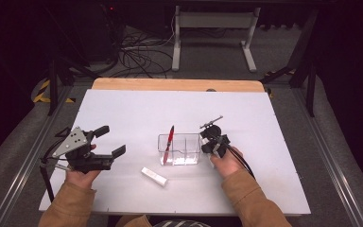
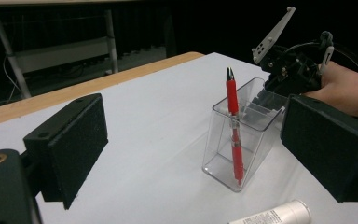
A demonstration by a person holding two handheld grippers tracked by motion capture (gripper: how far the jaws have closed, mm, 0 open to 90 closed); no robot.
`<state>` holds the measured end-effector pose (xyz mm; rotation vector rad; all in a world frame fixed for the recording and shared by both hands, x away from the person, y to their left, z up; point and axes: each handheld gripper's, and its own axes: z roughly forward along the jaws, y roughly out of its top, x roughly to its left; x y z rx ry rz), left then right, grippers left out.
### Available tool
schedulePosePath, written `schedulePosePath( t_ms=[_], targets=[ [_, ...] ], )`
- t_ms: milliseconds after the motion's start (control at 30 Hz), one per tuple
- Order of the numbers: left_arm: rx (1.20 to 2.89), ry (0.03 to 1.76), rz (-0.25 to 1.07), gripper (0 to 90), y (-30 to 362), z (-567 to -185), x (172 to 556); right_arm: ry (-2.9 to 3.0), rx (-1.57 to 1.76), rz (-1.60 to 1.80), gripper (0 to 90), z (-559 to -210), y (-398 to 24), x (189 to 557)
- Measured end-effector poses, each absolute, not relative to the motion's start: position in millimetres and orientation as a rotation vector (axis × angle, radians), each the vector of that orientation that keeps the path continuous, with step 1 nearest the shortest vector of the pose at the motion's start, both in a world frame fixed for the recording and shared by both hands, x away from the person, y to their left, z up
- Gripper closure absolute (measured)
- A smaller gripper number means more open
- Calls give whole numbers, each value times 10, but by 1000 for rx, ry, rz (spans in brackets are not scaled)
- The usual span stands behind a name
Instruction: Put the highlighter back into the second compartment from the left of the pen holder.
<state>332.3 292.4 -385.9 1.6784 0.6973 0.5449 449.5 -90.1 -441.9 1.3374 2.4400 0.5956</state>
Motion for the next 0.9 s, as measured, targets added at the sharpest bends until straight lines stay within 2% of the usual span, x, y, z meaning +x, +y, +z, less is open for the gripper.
schedulePosePath(
  t_ms=[233,900],
  targets=[
    [1678,693,552,81,2926,-3855,3319,2428,1370,591,786,-4418,-884,4494],
    [1676,689,555,81,2919,-3847,3310,2424,1418,608,793,-4414,-906,4508]
  ],
)
